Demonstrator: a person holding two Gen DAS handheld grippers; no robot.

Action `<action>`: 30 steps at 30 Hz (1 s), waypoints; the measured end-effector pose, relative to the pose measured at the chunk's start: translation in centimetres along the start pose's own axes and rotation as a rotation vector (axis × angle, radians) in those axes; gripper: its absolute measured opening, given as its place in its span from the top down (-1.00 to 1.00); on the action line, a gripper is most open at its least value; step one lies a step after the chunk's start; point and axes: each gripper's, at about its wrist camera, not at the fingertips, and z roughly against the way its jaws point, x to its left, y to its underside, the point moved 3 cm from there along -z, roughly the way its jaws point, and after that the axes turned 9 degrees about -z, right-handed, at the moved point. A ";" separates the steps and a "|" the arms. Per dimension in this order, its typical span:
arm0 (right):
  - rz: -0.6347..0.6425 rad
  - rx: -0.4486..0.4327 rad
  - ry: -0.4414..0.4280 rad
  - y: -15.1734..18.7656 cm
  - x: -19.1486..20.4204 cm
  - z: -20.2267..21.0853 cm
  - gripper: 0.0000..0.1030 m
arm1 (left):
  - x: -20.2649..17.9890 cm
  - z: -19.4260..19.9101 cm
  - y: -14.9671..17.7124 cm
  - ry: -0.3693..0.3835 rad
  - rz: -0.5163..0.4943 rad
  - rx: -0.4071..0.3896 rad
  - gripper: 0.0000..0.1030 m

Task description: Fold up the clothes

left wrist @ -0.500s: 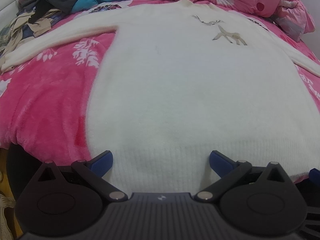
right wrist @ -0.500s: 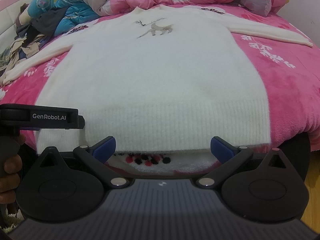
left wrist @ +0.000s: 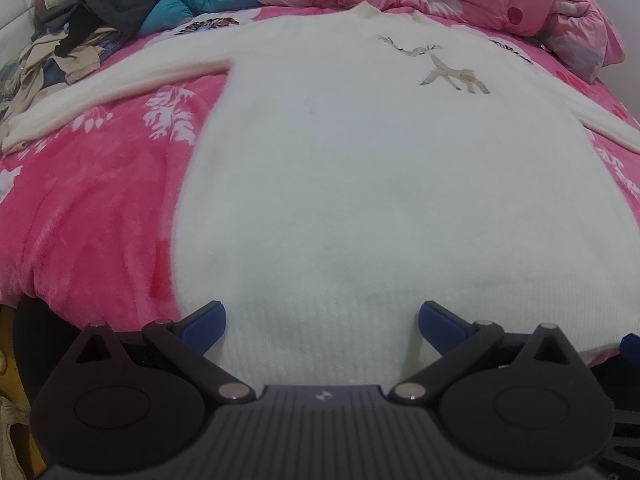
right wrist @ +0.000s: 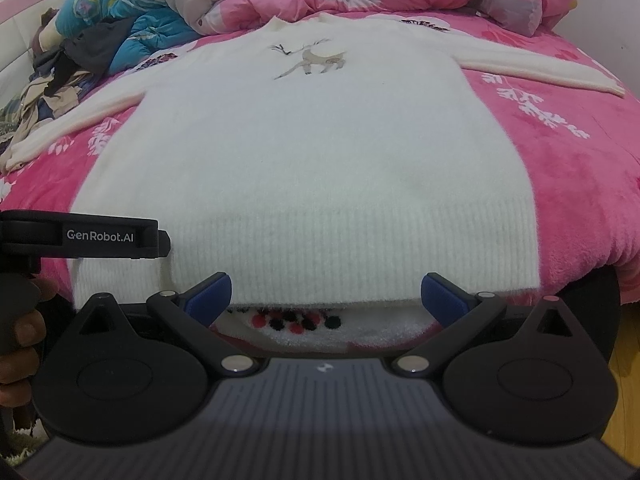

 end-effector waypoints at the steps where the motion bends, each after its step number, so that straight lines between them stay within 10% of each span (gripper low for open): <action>1: 0.000 0.001 0.000 -0.1 0.0 0.0 -0.98 | 0.1 0.0 0.0 0.000 0.001 0.000 -1.00; 30: -0.013 -0.025 -0.033 -0.7 -0.7 -0.4 -0.98 | 0.1 0.9 0.4 -0.059 -0.015 0.002 -1.00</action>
